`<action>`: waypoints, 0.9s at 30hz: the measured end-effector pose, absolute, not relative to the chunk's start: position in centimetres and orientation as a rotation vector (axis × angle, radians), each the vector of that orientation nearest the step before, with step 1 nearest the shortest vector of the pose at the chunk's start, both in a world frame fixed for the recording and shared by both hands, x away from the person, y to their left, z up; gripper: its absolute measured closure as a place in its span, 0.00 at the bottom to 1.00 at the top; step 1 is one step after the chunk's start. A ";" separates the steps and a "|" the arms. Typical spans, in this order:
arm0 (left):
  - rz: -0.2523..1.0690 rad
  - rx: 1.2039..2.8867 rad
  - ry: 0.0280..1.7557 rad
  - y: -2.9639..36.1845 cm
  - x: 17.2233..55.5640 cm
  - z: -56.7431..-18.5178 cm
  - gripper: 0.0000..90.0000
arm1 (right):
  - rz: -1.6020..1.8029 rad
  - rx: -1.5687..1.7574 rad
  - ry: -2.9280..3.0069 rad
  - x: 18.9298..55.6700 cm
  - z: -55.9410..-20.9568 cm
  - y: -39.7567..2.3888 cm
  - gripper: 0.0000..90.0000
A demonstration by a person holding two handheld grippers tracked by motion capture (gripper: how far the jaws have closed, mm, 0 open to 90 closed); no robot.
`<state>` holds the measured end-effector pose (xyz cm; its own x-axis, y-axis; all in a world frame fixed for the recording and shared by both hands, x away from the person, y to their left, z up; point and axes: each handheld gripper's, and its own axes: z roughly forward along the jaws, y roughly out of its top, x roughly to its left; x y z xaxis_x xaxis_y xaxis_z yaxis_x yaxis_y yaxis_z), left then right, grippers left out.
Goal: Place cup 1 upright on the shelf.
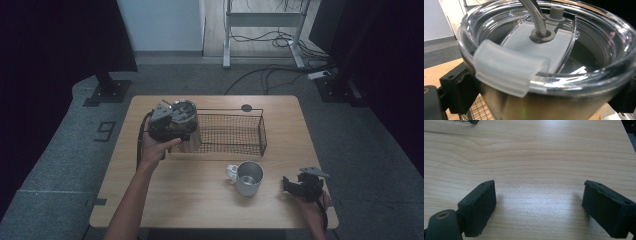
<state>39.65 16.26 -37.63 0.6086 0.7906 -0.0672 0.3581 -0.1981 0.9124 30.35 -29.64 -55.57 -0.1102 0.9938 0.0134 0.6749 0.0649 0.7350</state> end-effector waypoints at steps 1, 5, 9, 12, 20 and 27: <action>0.521 1.796 0.934 16.3 39.7 -37.6 0.05 | 0.820 1.658 1.841 30.3 -55.6 -29.6 0.13; 0.522 1.801 0.937 16.2 39.9 -37.6 0.05 | 0.822 1.657 1.837 30.4 -55.6 -29.6 0.13; 0.526 1.810 0.940 16.1 40.3 -37.7 0.05 | 0.821 1.657 1.838 30.4 -55.6 -29.6 0.13; 0.524 1.808 0.942 16.2 40.5 -37.7 0.05 | 0.822 1.657 1.838 30.4 -55.6 -29.6 0.13; 0.518 1.811 0.953 16.1 41.3 -37.9 0.05 | 0.821 1.657 1.836 30.3 -55.6 -29.6 0.13; 0.520 1.815 0.959 15.8 42.1 -37.9 0.05 | 0.821 1.658 1.835 30.3 -55.6 -29.6 0.13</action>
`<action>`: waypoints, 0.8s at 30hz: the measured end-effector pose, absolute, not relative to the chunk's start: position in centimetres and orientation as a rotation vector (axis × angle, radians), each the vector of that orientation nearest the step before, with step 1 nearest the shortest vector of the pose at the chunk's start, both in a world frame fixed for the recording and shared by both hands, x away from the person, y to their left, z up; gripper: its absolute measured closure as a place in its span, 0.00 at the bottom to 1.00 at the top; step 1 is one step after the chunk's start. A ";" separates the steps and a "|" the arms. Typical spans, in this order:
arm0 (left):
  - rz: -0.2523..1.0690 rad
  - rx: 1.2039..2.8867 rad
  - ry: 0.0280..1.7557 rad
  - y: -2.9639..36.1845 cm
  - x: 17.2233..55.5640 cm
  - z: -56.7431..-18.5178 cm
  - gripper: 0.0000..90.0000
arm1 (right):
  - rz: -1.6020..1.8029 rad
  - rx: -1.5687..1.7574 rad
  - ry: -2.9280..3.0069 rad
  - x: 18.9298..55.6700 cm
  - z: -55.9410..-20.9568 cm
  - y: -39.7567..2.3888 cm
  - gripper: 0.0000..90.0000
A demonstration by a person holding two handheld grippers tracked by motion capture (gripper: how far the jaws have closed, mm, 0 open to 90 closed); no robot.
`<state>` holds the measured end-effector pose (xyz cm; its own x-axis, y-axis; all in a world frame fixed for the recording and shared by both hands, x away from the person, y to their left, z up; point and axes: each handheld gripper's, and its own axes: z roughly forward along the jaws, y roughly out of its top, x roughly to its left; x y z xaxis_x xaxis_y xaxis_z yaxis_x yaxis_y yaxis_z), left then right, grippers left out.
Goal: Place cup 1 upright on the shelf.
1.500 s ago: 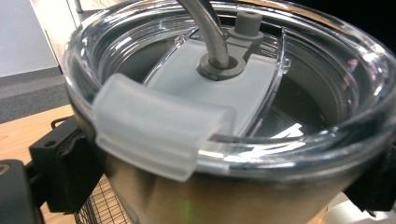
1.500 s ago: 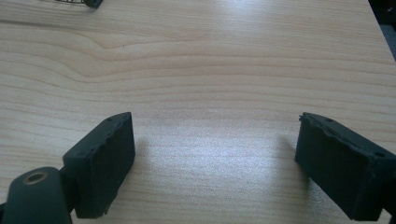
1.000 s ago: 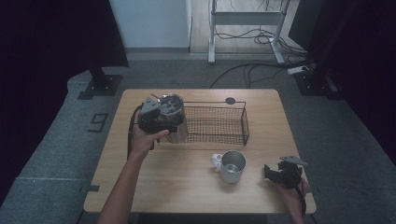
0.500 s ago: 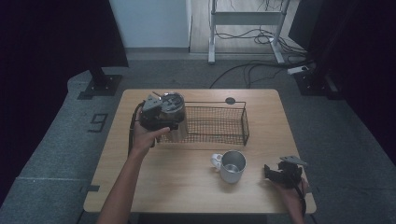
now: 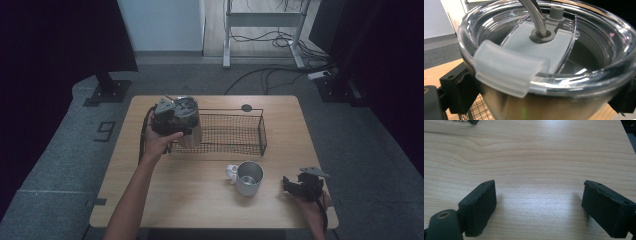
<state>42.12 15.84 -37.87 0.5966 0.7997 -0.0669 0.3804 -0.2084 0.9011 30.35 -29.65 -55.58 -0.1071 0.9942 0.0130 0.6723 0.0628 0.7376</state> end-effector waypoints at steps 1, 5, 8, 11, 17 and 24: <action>0.520 1.815 0.959 15.8 42.2 -37.9 0.05 | 0.821 1.658 1.835 30.3 -55.6 -29.6 0.13; 0.524 1.813 0.959 15.7 42.7 -37.9 0.05 | 0.821 1.658 1.835 30.3 -55.6 -29.7 0.13; 0.521 1.810 0.963 15.6 42.9 -38.0 0.05 | 0.820 1.660 1.833 30.3 -55.6 -29.7 0.14; 0.517 1.813 0.971 15.6 43.3 -38.2 0.05 | 0.820 1.661 1.831 30.3 -55.6 -29.7 0.14; 0.520 1.819 0.975 15.3 43.9 -38.4 0.05 | 0.818 1.665 1.827 30.3 -55.6 -29.7 0.14; 0.517 1.831 0.970 15.0 44.4 -38.3 0.05 | 0.818 1.667 1.825 30.3 -55.6 -29.7 0.14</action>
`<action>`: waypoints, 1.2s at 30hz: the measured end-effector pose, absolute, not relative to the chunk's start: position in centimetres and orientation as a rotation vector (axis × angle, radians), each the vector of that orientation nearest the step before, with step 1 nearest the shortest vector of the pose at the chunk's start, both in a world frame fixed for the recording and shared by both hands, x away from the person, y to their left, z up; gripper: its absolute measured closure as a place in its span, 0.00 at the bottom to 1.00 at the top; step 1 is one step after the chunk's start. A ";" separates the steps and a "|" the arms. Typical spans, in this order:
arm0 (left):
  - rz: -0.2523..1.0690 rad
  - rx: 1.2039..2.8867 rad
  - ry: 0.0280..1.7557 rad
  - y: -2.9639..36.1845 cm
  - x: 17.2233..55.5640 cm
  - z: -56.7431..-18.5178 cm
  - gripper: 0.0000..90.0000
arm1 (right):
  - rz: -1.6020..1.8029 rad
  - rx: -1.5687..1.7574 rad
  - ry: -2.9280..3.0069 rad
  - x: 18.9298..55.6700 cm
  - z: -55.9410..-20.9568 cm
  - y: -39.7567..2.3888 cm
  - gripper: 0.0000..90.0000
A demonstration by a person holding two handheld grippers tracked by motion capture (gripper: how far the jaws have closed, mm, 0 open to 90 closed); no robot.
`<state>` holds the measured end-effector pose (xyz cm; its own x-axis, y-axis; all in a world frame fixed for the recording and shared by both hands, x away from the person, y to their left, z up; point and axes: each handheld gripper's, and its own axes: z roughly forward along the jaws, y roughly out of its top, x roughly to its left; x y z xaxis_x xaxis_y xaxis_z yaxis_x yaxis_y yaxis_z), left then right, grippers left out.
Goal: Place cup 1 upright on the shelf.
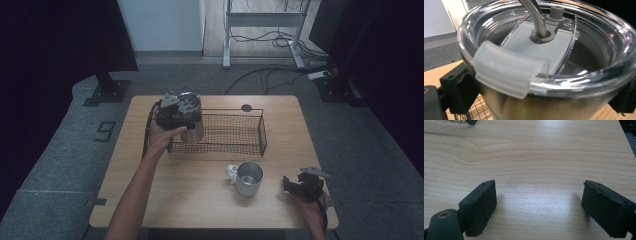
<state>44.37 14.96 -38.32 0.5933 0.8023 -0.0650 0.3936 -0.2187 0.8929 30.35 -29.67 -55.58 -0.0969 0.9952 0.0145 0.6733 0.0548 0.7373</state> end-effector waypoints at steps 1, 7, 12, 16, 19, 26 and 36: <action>0.519 1.835 0.968 14.8 44.5 -38.3 0.05 | 0.818 1.667 1.825 30.3 -55.6 -29.7 0.14; 0.515 1.831 0.968 14.7 45.0 -38.4 0.05 | 0.818 1.668 1.824 30.3 -55.6 -29.7 0.14; 0.519 1.829 0.973 14.9 45.1 -38.4 0.05 | 0.817 1.669 1.823 30.4 -55.6 -29.7 0.14; 0.521 1.830 0.990 15.1 45.6 -38.6 0.05 | 0.817 1.669 1.823 30.4 -55.6 -29.7 0.14; 0.525 1.834 0.994 15.0 45.8 -38.6 0.05 | 0.817 1.669 1.823 30.3 -55.6 -29.7 0.14; 0.523 1.829 0.988 14.5 46.3 -38.5 0.05 | 0.817 1.670 1.822 30.3 -55.6 -29.7 0.14; 0.528 1.840 1.003 14.1 47.2 -39.2 0.05 | 0.817 1.670 1.822 30.3 -55.6 -29.7 0.14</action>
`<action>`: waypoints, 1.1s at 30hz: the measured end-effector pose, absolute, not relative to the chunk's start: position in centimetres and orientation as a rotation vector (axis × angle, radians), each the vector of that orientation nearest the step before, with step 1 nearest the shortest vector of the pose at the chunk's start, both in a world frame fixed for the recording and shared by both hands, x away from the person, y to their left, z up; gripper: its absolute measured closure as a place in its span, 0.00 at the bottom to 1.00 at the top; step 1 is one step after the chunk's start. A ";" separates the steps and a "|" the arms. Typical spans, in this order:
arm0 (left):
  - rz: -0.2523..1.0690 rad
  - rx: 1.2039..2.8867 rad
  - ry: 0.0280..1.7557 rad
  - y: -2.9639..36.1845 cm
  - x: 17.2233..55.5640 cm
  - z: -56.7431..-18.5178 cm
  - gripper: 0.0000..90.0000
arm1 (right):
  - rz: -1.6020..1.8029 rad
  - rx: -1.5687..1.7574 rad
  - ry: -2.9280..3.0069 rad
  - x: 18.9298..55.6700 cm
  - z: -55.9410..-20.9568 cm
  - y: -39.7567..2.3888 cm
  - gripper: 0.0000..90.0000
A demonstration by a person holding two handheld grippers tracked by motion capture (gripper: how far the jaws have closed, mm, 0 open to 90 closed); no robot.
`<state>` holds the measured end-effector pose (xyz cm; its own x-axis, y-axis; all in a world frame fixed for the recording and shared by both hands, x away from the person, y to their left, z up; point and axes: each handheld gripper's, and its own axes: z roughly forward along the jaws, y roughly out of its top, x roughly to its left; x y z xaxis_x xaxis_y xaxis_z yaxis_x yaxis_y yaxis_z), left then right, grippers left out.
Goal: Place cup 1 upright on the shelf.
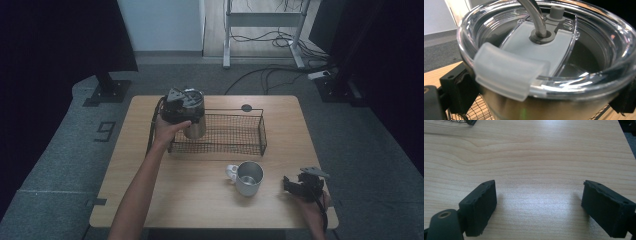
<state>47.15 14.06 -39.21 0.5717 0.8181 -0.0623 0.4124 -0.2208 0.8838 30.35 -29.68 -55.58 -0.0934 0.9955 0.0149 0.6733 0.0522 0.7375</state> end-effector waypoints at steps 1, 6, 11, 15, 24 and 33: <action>0.528 1.841 1.005 14.1 47.2 -39.3 0.05 | 0.817 1.670 1.822 30.3 -55.6 -29.7 0.14; 0.537 1.846 1.015 14.1 47.5 -39.7 0.05 | 0.817 1.670 1.822 30.3 -55.6 -29.7 0.14; 0.535 1.852 1.030 14.1 47.9 -40.4 0.05 | 0.817 1.670 1.821 30.3 -55.6 -29.7 0.14; 0.531 1.858 1.040 14.1 48.1 -41.0 0.05 | 0.817 1.670 1.822 30.3 -55.6 -29.7 0.14; 0.523 1.879 1.063 14.0 48.3 -42.3 0.05 | 0.817 1.670 1.821 30.3 -55.6 -29.7 0.14; 0.511 1.886 1.089 13.9 48.5 -43.7 0.05 | 0.817 1.670 1.820 30.3 -55.6 -29.7 0.14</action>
